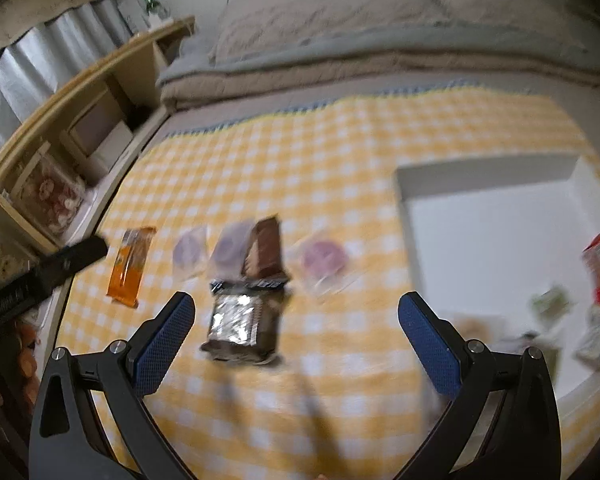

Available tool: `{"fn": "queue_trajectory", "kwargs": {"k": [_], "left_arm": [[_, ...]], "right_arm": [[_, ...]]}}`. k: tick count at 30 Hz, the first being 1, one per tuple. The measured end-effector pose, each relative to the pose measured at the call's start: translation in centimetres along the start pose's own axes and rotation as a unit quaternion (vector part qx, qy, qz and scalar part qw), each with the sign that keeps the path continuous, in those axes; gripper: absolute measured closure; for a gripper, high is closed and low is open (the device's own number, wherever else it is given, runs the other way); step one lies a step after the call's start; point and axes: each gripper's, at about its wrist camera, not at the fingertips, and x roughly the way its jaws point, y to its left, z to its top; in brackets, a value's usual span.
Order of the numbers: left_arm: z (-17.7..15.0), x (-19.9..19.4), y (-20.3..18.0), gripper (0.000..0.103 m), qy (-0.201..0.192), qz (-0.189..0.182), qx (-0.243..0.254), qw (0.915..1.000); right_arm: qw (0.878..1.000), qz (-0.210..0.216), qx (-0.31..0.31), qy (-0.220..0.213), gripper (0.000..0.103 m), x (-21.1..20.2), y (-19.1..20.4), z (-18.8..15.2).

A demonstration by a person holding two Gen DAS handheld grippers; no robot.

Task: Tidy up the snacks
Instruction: 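Withdraw both tools from the tray toward the snacks on the cloth, then grasp the purple-disc clear packet with the left tool while the right grasps a foil cake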

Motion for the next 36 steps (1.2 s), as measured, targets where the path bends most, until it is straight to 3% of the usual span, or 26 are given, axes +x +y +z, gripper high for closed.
{"fn": "queue_trajectory", "kwargs": {"k": [7,15,19,24,26,31,32,36], "left_arm": [[1.4,6.8,2.1,0.025,0.043,0.012,-0.015,0.9989],[2.6,13.9,3.6,0.026,0.096,0.025,-0.051,0.9938],[2.9,16.5,3.2,0.033,0.112,0.034,-0.040,0.9923],[3.2,19.3,2.9,0.044,0.129,0.059,-0.040,0.9891],[3.2,19.8,3.0,0.048,0.129,0.064,-0.050,0.9883],[3.4,20.2,3.4,0.056,0.130,0.068,-0.062,0.9872],[3.3,20.1,3.5,0.058,0.128,0.069,-0.061,0.9875],[2.9,18.6,3.9,0.061,0.122,0.079,-0.058,0.9877]], "right_arm": [[0.998,0.016,-0.049,0.046,0.008,4.5,3.3,-1.6],[0.995,0.036,-0.046,0.080,0.008,7.4,5.0,-1.7],[0.994,0.031,-0.047,0.097,0.009,8.9,5.0,-2.2],[0.993,0.025,-0.036,0.112,0.022,9.9,4.2,-2.7],[0.992,0.022,-0.031,0.117,0.031,10.1,3.9,-2.7],[0.992,0.022,-0.030,0.122,0.038,10.1,3.5,-2.9],[0.992,0.021,-0.034,0.121,0.044,10.0,3.4,-2.9],[0.992,0.024,-0.055,0.111,0.047,8.9,3.3,-3.0]]}}
